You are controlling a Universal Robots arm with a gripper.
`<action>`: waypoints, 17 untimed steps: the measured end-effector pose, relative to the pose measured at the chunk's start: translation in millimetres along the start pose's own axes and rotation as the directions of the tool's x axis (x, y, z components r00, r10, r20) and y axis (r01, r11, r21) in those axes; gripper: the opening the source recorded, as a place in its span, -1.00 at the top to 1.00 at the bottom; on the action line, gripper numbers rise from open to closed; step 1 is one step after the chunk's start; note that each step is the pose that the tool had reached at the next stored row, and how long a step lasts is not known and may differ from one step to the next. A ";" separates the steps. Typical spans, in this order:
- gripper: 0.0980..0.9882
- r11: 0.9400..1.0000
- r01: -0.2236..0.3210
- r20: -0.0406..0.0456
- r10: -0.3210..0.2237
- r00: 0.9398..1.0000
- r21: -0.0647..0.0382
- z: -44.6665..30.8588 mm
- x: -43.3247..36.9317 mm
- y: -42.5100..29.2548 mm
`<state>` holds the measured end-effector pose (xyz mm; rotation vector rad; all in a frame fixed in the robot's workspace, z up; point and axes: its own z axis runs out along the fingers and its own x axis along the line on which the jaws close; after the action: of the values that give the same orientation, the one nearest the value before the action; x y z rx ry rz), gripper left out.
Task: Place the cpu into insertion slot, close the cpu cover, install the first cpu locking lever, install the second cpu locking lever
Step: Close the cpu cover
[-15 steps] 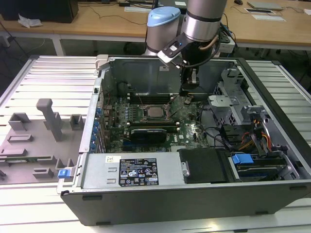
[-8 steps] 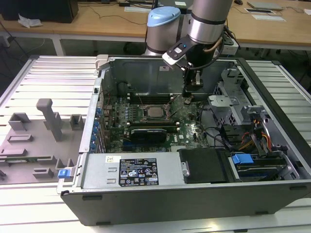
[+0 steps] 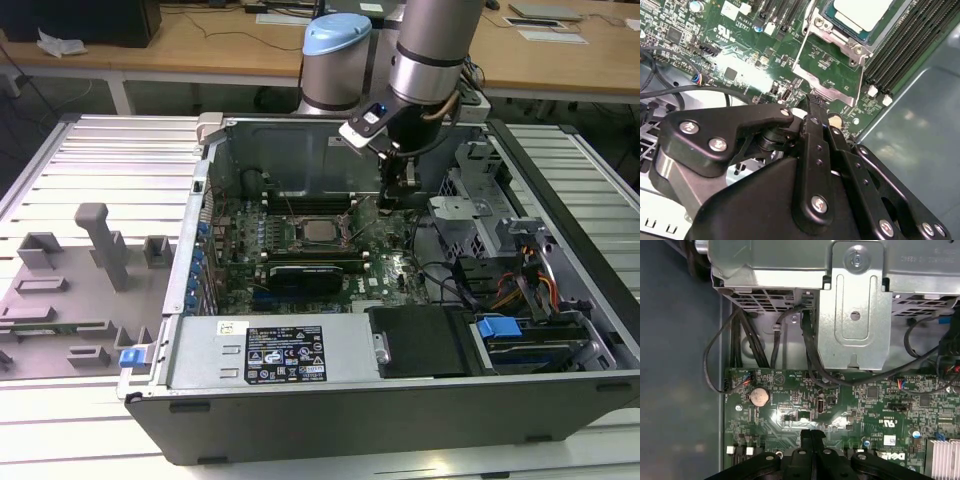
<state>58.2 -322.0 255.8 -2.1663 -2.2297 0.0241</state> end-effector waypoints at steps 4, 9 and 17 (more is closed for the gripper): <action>0.98 1.000 -0.013 -0.001 0.013 1.000 0.000 5.5 2.8 0.4; 0.98 1.000 -0.017 -0.001 0.017 1.000 0.000 6.7 4.6 0.3; 0.98 1.000 -0.017 -0.001 0.017 1.000 0.000 6.8 4.8 -3.7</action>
<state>54.1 -317.2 249.2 -2.1850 -2.2112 0.0236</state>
